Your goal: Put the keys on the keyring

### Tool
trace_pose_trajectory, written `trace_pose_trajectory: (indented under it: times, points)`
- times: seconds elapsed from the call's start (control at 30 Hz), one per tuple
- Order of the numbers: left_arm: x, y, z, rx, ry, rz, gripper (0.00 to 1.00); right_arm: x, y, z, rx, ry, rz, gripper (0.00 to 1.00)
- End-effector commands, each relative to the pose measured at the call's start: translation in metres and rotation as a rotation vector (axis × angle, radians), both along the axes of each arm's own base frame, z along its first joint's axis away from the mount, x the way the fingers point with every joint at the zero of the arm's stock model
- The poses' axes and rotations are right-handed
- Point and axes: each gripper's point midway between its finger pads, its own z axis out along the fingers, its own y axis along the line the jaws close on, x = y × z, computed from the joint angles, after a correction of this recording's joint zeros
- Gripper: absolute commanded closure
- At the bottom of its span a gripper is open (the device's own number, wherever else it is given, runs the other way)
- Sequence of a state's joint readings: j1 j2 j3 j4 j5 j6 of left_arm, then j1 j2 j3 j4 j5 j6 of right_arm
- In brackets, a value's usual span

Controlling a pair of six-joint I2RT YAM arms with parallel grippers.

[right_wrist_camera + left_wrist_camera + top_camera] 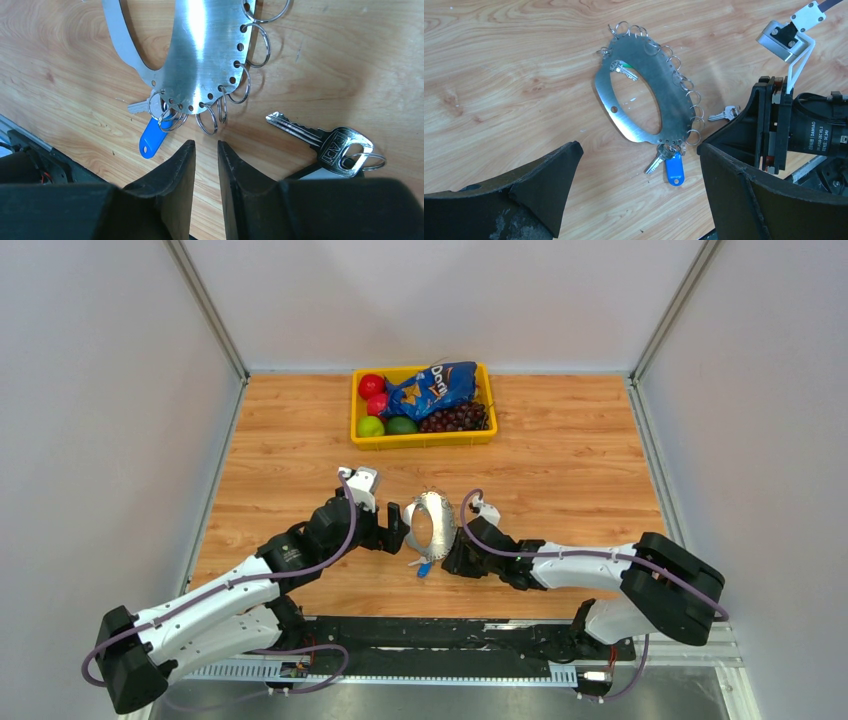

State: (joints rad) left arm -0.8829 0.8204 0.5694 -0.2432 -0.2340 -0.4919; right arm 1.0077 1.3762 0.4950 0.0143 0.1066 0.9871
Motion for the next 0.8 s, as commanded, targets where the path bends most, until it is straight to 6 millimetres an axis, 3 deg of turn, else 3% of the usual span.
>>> trace_pose_trajectory:
  times: [0.0,0.4,0.77]
  points:
    - [0.000,-0.001,0.006,-0.020,-0.018,-0.005,0.00,0.003,-0.001,-0.004,0.019,0.005,-0.065,0.71]
    - [0.000,-0.001,0.008,-0.015,-0.022,-0.008,0.00,0.015,-0.007,-0.004,0.012,-0.029,-0.141,0.72]
    - [0.002,-0.002,0.009,-0.004,-0.025,-0.010,0.00,0.013,0.003,-0.006,0.028,-0.017,-0.106,0.78]
